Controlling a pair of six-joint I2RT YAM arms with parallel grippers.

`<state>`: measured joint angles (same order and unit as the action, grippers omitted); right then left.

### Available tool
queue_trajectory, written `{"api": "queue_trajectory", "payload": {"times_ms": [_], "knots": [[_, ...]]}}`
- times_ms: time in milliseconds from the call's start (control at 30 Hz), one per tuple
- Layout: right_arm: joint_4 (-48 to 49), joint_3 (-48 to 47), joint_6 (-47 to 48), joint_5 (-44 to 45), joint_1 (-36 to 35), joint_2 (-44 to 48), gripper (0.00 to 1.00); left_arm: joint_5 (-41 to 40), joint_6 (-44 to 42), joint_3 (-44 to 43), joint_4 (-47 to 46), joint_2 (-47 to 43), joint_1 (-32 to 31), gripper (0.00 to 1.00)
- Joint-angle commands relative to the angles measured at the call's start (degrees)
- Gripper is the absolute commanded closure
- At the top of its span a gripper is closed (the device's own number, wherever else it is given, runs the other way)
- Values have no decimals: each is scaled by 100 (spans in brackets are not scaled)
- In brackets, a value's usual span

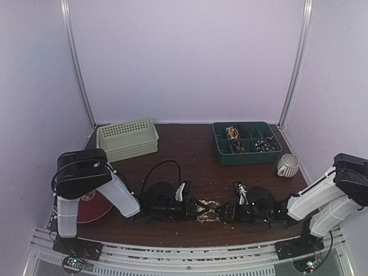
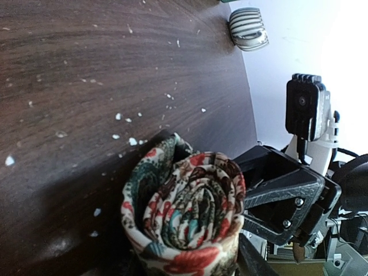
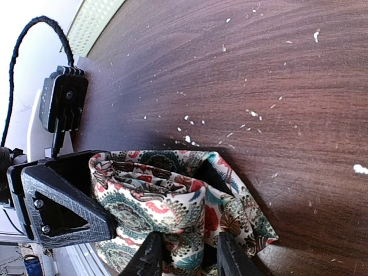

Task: Roll the ties
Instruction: Pick up the tie from the center of the board, then pass from the left arm to the right

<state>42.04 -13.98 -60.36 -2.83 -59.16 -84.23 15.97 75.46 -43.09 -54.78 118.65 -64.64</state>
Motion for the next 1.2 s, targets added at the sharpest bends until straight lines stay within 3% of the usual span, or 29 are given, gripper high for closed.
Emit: {"api": "queue_trajectory", "payload": {"times_ms": [0, 167, 267, 467, 600, 767, 1033, 1167], "knots": [[-616, -24, 182, 98, -26, -138, 67, 312, 103, -138, -337, 178, -6, 54], [-928, -141, 544, 204, -26, 97, 66, 354, -201, -191, -229, 205, -5, 73], [-1696, -475, 1055, 293, -28, 622, 59, 348, -808, -256, -30, 188, 12, 74], [-3065, -978, 2255, 308, -26, 1874, 38, 707, -1905, 6, -897, 175, 82, 74], [-2791, -669, 2625, 57, -27, 2354, 19, 889, -2869, 93, -967, 130, 83, 74], [-2445, -612, 2945, -448, -41, 2495, 15, 1216, -3722, 530, -1726, -6, 92, 75], [-1326, -379, 3375, -813, -436, 2188, 1, 1202, -5245, 1095, -1514, -540, 92, 76], [-1102, -502, 3820, -640, -683, 1845, 0, 1163, -6098, 1374, -1216, -948, 92, 75]]}}
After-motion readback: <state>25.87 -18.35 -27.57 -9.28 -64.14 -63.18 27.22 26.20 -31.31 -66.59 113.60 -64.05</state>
